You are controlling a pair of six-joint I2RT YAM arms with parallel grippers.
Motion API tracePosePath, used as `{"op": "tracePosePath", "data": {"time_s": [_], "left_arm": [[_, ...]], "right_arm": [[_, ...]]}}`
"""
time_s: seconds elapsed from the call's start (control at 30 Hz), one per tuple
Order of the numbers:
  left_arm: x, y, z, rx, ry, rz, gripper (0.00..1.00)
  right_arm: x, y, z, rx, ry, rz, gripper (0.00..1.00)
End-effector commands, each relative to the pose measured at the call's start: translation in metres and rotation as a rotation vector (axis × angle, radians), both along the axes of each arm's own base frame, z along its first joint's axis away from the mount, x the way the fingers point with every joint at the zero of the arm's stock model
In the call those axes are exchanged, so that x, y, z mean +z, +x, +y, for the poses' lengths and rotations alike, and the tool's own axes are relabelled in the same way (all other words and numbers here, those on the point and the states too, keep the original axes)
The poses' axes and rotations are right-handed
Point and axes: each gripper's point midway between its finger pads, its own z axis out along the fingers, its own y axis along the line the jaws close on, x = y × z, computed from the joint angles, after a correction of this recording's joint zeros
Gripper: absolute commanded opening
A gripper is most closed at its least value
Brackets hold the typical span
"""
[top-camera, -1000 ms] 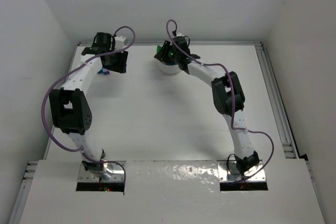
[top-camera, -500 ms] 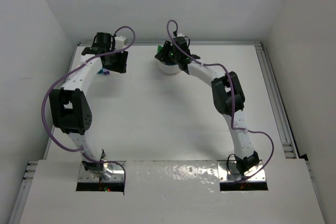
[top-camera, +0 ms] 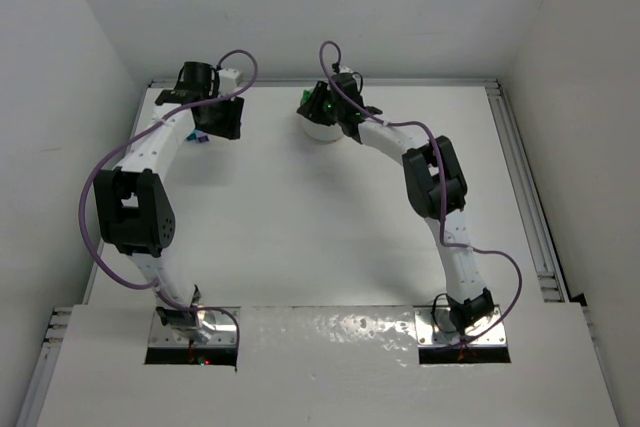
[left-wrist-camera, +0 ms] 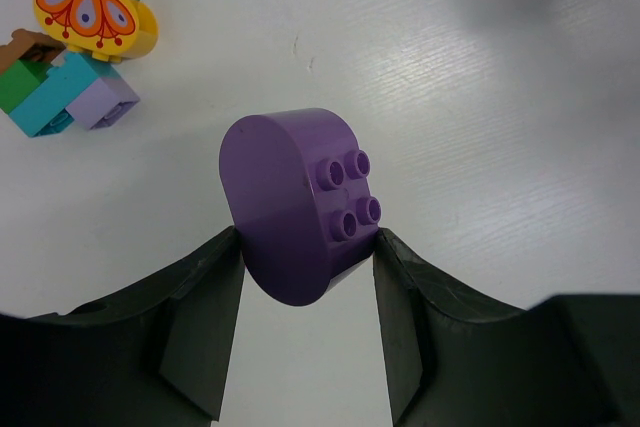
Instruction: Sort the legos into containers by color
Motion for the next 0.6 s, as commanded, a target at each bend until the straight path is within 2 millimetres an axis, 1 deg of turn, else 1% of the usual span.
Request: {"op": "tracePosePath", "data": {"time_s": [0.0, 0.1, 0.4, 0.53, 0.57], "left_arm": [[0.027, 0.005, 0.004, 0.015, -0.013, -0.083, 0.00], [0.028, 0.006, 0.003, 0.015, -0.013, -0.088, 0.00], [0.030, 0.007, 0.003, 0.013, -0.014, -0.093, 0.00], [0.030, 0.007, 0.003, 0.011, -0.014, -0.093, 0.00], [0.029, 0.007, 0.003, 0.010, -0.013, -0.090, 0.00]], "right_arm": [[0.041, 0.009, -0.003, -0.028, 0.052, -0.072, 0.35], [0.046, 0.010, -0.003, -0.028, 0.056, -0.080, 0.36], [0.044, 0.005, -0.005, -0.019, 0.041, -0.072, 0.37], [0.050, 0.000, -0.006, 0.003, 0.018, -0.091, 0.34], [0.056, -0.002, -0.005, 0.015, 0.012, -0.103, 0.33]]}}
